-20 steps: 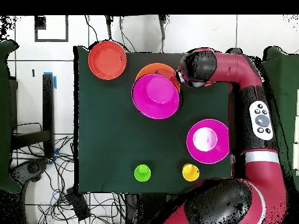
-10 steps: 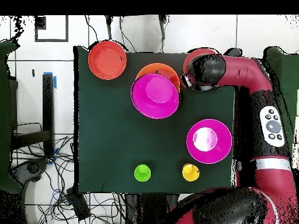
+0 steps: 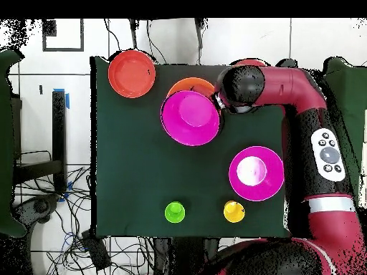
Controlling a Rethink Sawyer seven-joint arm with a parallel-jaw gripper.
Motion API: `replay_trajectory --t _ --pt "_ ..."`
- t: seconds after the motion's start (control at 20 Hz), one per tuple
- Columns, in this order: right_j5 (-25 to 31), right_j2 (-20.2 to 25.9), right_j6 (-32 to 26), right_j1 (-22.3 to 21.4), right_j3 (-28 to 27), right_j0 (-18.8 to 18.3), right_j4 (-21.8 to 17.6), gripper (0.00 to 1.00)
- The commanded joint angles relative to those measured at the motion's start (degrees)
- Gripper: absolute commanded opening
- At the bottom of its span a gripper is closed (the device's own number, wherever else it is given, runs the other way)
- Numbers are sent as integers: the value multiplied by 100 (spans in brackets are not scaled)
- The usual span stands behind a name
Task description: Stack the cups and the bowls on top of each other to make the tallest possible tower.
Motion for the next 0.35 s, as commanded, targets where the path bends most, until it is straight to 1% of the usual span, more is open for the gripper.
replay_trajectory --t 0.05,0.2,0.3,0.35 --pt "256 -84 -62 -90 637 459 82 100" --pt "167 -155 215 -146 700 593 157 100" --pt "229 -214 265 -166 705 691 162 100" --pt "80 -168 348 -154 735 671 236 100"
